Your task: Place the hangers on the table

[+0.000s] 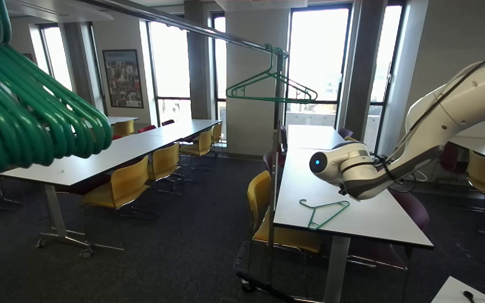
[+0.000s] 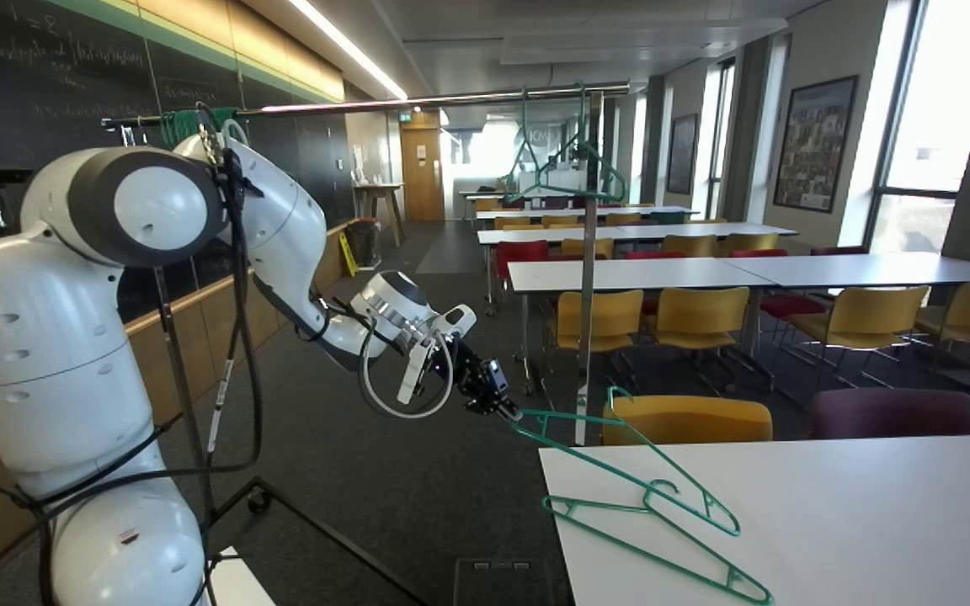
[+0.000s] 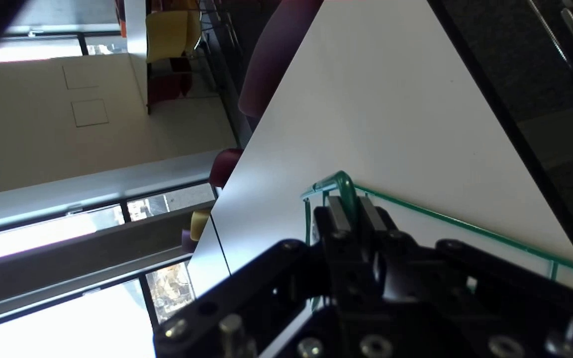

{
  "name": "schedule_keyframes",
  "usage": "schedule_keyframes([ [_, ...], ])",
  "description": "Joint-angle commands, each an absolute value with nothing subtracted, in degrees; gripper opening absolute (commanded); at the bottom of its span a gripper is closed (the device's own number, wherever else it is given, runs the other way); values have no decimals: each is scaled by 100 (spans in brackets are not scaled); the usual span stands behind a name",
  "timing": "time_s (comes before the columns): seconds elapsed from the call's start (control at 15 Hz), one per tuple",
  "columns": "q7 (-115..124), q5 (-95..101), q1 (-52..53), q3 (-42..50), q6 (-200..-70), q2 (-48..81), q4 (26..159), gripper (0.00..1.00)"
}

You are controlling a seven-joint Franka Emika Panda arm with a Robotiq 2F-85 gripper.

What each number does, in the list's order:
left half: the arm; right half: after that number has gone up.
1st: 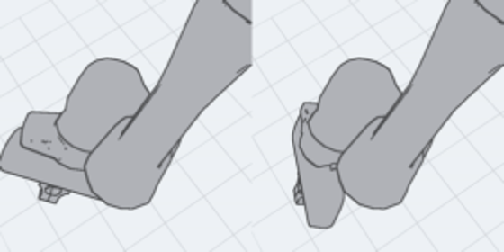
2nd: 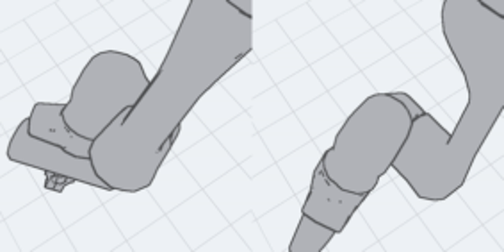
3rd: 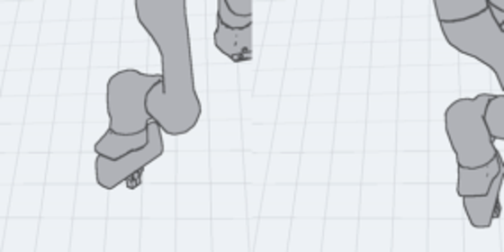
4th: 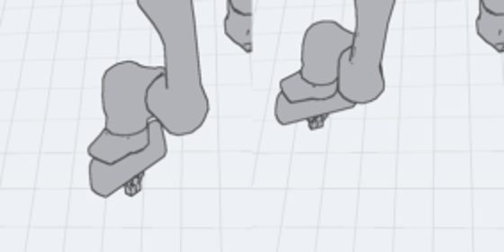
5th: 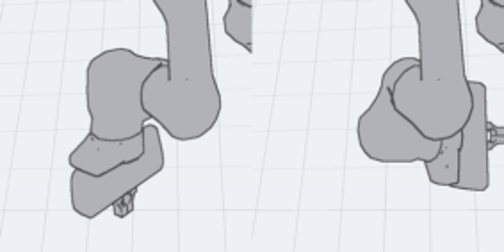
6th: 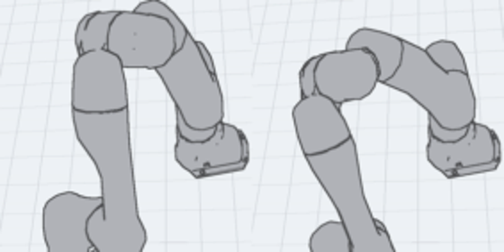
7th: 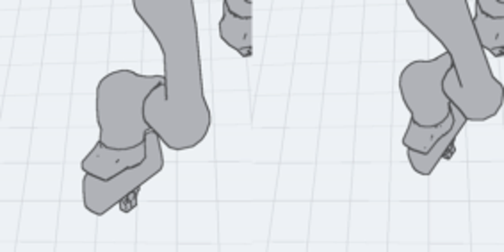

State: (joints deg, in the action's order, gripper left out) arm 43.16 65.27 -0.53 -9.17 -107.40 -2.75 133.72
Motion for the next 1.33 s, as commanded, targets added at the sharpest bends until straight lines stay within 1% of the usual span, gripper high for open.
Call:
schedule_keyframes([
  [0.0,4588,6504,126,-706,-10746,240,12871,2],
  [0.47,4723,6458,197,-556,-10995,982,12341,2],
  [1.27,4745,6736,378,-277,-10767,2110,11572,2],
])
